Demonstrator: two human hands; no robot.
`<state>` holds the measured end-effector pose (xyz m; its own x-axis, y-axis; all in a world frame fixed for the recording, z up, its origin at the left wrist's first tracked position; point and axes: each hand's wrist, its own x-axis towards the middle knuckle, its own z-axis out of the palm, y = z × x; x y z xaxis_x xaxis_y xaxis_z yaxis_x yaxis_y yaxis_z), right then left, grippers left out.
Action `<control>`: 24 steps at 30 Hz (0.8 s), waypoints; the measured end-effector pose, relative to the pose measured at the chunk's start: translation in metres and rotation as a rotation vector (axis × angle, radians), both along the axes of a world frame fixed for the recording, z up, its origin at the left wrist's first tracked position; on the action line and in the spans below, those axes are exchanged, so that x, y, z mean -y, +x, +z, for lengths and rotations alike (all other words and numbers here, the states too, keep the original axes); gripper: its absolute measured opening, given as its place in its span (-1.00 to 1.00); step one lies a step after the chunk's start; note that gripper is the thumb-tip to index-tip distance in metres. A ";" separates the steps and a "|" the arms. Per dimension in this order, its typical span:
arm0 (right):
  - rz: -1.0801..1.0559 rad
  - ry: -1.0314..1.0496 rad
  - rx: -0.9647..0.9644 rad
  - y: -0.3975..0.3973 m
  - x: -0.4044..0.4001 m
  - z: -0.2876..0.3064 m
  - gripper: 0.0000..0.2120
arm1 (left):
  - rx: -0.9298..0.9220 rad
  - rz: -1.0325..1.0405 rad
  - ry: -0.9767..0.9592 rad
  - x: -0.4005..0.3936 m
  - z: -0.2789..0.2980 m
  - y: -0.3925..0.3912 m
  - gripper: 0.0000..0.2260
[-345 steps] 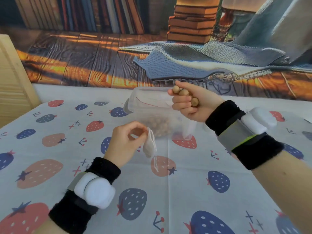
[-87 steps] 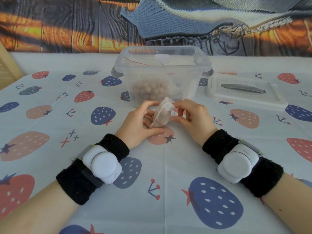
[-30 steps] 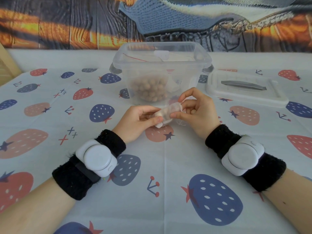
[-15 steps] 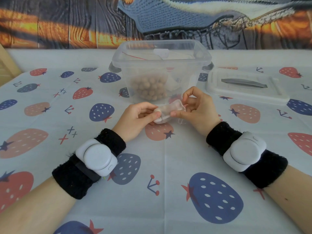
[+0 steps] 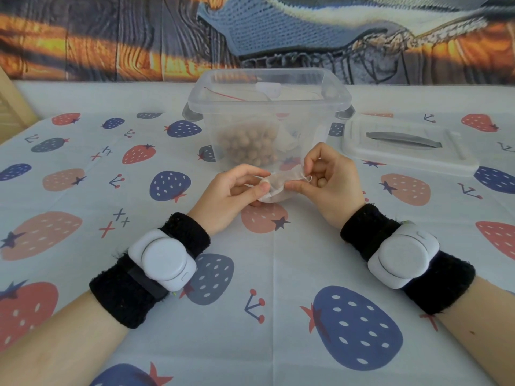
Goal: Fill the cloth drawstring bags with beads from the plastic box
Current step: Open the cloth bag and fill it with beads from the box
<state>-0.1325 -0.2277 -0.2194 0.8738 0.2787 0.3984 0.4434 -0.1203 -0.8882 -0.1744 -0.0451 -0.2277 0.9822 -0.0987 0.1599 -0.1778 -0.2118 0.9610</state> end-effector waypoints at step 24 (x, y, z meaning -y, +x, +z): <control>0.065 -0.018 -0.042 0.004 0.000 -0.005 -0.73 | 0.101 0.080 0.149 -0.001 -0.004 0.000 -0.71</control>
